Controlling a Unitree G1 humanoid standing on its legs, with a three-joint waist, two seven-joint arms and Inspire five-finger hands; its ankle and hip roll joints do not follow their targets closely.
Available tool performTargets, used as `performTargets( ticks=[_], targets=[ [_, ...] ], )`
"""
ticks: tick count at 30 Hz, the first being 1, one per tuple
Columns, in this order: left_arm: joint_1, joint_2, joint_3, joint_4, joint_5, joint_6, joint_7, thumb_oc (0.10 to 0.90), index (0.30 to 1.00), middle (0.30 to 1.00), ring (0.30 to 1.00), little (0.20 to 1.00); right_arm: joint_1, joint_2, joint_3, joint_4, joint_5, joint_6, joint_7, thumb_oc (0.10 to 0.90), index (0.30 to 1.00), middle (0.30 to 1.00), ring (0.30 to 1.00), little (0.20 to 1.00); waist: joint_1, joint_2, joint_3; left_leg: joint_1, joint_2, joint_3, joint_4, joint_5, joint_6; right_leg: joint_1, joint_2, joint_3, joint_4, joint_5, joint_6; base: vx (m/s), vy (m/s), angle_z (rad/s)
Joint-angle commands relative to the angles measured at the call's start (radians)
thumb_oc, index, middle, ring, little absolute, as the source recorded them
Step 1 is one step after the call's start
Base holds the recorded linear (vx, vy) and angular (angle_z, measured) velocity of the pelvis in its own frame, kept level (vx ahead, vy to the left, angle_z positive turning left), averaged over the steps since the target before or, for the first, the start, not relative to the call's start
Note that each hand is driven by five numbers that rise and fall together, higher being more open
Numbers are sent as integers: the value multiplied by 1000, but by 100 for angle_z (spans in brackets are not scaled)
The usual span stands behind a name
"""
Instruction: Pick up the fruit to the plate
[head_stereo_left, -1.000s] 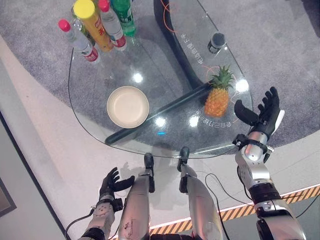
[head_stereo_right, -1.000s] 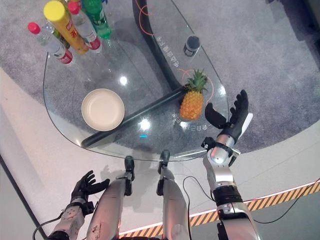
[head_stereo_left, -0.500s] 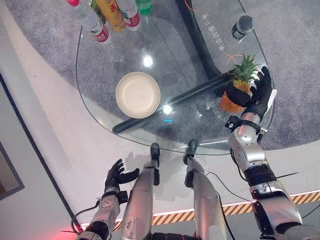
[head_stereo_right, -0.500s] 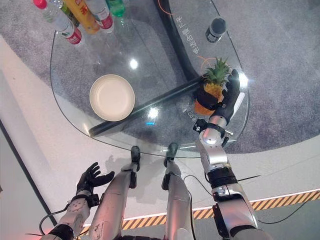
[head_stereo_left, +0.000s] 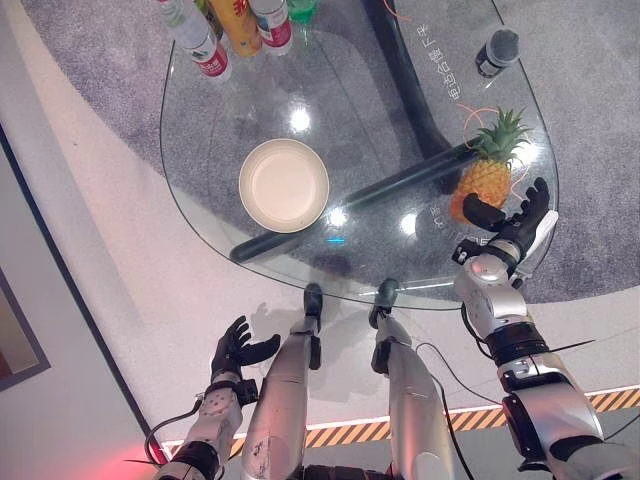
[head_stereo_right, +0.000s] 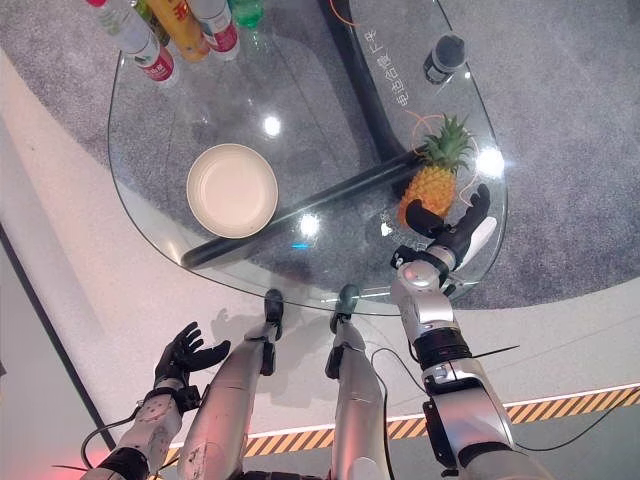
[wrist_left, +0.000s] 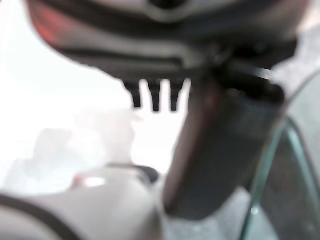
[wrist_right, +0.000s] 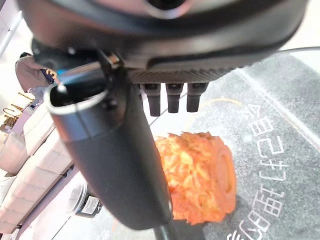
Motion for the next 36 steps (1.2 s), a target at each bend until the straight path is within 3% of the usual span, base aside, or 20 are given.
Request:
performTargets(
  ticks=[1, 11, 15, 28, 31, 36],
  targets=[
    [45, -23, -37, -39, -25, -25, 5, 800, 900, 900, 900, 900, -50, -124, 16, -51, -21, -19, -50, 800, 900, 900, 900, 900, 17, 50, -23, 5, -62, -52, -41, 6, -2, 17, 6, -89, 102, -23, 40, 0, 0, 0],
    [39, -22, -48, -45, -25, -26, 5, 800, 900, 900, 900, 900, -115, -134, 44, -13, 61, -67, 86, 800, 900, 900, 900, 900, 33, 58, -23, 3, -69, -60, -43, 8, -2, 15, 0, -97, 105, -22, 40, 1, 1, 1],
    [38, -18, -55, -48, -31, -25, 3, 800, 900, 900, 900, 900, -139, -139, 48, 15, 96, -57, 110, 800, 900, 900, 900, 900, 38, 62, -23, -2, -72, -63, -43, 10, -2, 10, -2, -101, 106, -22, 39, 2, 4, 2],
    [35, -10, -72, -50, -48, -34, -16, 800, 900, 900, 900, 900, -197, -158, 81, 227, 312, 83, 133, 800, 900, 900, 900, 900, 60, 68, -23, -12, -84, -81, -44, 15, 0, 11, -3, -107, 92, -14, 35, 9, 9, 4],
    [36, -4, -74, -46, -53, -36, -30, 800, 900, 900, 900, 900, -208, -157, 84, 272, 362, 140, 184, 800, 900, 900, 900, 900, 67, 70, -23, -13, -87, -87, -44, 16, 0, 11, -4, -108, 92, -11, 36, 0, 0, 0],
    [34, 4, -76, -51, -59, -31, -34, 800, 900, 900, 900, 900, -223, -173, 103, 304, 348, 204, 231, 800, 900, 900, 900, 900, 71, 69, -23, -15, -90, -89, -43, 20, 0, 12, -4, -110, 90, -9, 36, 4, 3, 1]
  ],
)
